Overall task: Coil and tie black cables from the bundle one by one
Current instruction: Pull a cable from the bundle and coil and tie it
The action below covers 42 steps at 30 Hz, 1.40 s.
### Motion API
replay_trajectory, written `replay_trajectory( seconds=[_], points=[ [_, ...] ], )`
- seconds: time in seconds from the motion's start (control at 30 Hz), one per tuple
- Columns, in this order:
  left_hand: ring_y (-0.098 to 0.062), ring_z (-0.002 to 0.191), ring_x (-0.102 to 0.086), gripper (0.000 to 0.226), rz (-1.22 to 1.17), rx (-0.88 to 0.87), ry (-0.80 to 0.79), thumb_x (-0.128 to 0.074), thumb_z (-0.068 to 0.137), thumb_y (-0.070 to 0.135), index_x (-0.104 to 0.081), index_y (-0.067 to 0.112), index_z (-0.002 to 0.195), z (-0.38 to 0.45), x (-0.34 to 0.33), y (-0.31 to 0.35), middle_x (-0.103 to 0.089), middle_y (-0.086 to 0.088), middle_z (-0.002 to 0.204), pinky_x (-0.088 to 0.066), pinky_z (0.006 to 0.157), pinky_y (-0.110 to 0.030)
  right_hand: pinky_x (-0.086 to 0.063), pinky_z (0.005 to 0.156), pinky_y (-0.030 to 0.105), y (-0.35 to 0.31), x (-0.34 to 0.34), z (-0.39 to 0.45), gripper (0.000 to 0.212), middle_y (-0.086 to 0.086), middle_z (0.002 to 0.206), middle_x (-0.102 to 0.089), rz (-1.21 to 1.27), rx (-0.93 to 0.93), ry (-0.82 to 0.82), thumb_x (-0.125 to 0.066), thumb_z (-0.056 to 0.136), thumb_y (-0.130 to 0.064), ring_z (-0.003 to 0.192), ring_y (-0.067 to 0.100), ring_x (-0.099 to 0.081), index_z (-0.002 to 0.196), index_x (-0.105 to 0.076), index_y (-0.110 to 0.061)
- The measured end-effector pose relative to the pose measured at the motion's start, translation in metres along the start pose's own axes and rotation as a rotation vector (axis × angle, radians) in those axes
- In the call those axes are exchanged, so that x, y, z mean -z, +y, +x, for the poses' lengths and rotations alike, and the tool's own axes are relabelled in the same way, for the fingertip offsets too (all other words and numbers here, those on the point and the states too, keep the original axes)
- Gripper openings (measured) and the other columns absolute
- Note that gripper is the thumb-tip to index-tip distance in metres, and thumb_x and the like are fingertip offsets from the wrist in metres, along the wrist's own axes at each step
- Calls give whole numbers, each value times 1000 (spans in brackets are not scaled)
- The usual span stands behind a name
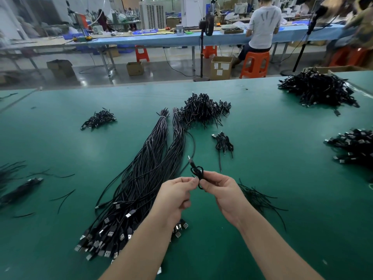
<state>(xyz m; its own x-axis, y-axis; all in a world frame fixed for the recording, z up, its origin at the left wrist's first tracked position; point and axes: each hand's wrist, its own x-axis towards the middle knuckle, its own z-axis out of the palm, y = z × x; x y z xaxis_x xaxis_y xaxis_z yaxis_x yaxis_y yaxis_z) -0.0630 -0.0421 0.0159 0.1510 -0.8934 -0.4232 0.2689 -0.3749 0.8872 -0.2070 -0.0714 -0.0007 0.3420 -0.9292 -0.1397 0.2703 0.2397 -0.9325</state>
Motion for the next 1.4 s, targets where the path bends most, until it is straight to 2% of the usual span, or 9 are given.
replay_trajectory(
  seconds=[0.13,0.27,0.37,0.47,0.6,0.97,1.17,1.3,1.4],
  points=[
    [-9,44,-43,12,167,-142,75,-78,87,18,-71,14,77,-2,1,-2,-54,5,52,-37,44,-21,-48,83,25,-7,14,1,27,-4,87,-67,-160,-57,-17,-78,76,-29,82,9,-59,103,-79,-31],
    [-14,67,-62,11,737,-738,260,-76,88,14,-72,21,80,-5,5,0,-69,9,76,-53,62,-29,-43,53,24,-23,22,8,29,-3,64,-58,-193,-254,57,-53,101,-41,53,11,-48,104,-78,-27],
    [-15,67,-60,8,1111,-1254,269,-74,87,7,-71,11,81,-5,5,-2,-66,5,80,-51,58,-30,-45,47,24,-31,16,8,45,7,73,-69,-224,-366,-10,-44,102,-53,50,15,-53,98,-80,-25],
    [-18,64,-61,8,1233,-1407,275,-71,87,8,-71,9,79,-4,4,-6,-65,1,77,-52,54,-32,-54,58,27,-33,13,7,38,12,97,-77,-191,-314,-81,-56,99,-45,68,19,-67,104,-78,-15],
    [-12,59,-58,8,1087,-1264,288,-73,87,9,-71,13,81,-8,2,-11,-66,6,80,-48,51,-28,-56,70,24,-29,13,5,29,13,104,-76,-150,-225,-87,-69,91,-25,94,23,-74,114,-71,-8],
    [-5,54,-56,11,382,-481,302,-76,88,15,-74,17,77,-8,-16,-14,-69,5,62,-46,54,-19,-54,94,29,-18,6,4,30,9,114,-74,-42,-26,-90,-61,93,3,111,22,-69,121,-65,-8],
    [-9,38,-25,7,-51,-83,155,-71,91,9,-71,2,89,-5,-18,-8,-35,7,42,-28,39,-21,-53,84,19,-11,0,2,33,3,104,-77,-104,179,-9,-62,91,9,101,13,-71,100,-75,-20],
    [-8,40,-34,7,28,-155,128,-74,89,12,-72,6,87,-5,-13,-5,-45,8,45,-34,42,-20,-53,90,22,-16,8,2,26,5,110,-76,-90,157,-56,-65,90,0,106,15,-69,99,-79,-21],
    [-8,56,-57,10,350,-494,218,-76,88,13,-74,16,79,-6,-9,-2,-67,7,64,-50,56,-25,-53,89,28,-23,14,5,19,2,105,-76,-110,46,53,-60,97,-21,104,15,-69,98,-80,-23]
  ],
)
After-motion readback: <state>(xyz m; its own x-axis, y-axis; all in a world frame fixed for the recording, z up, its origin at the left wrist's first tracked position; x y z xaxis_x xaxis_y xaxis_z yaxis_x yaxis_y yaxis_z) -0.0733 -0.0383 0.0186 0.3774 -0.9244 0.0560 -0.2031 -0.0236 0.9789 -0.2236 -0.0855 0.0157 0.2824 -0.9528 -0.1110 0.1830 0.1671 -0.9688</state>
